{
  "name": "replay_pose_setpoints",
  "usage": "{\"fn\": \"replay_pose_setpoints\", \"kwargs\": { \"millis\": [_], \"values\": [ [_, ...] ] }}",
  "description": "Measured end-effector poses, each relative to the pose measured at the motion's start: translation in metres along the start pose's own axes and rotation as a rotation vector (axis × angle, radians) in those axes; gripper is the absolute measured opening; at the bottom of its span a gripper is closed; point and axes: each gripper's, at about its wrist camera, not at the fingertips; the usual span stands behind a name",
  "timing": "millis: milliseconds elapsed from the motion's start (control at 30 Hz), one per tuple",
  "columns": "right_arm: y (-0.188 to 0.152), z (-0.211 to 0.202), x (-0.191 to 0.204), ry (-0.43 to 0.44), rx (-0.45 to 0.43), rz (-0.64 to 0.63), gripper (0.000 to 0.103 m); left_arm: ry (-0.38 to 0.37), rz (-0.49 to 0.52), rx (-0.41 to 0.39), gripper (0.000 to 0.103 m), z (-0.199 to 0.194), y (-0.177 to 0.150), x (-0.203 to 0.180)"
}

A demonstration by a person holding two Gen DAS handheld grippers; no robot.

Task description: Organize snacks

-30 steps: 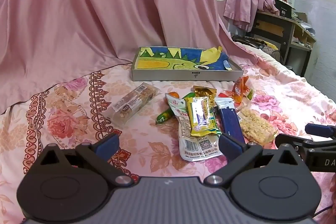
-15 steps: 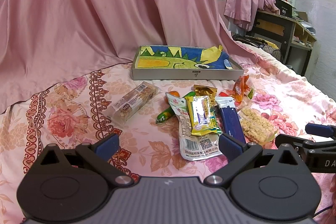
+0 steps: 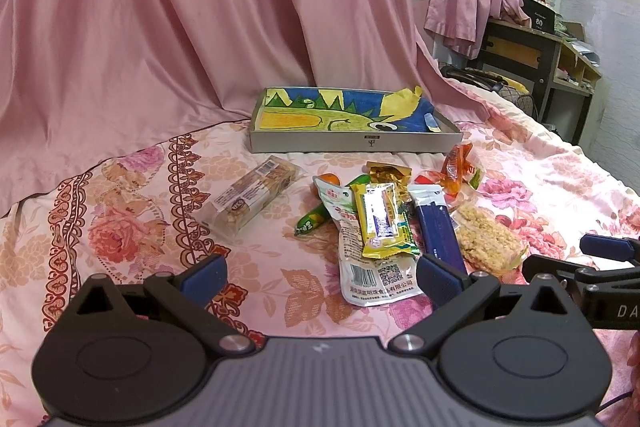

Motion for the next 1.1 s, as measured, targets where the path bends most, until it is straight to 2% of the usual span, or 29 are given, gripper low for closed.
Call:
{"fn": "replay_pose_setpoints", "kwargs": {
  "millis": [533, 1100],
  "values": [
    [0.001, 0.000, 0.005, -0.001, 0.005, -0.019, 0.103, 0.011, 0.004, 0.008, 0.103, 0.000, 0.001, -0.002],
    [0.011, 0.005, -0.001, -0.034, 0.037, -0.028, 0.102, 0.045, 0.003, 0.072, 0.103, 0.016, 0.002, -0.003]
  ]
}}
Point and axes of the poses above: each gripper's, at about its wrist camera, not at the fingertips, and z roughly the way its jaws point, x to its left, y to its top, and after that the axes turned 2 degrees about z, right-handed
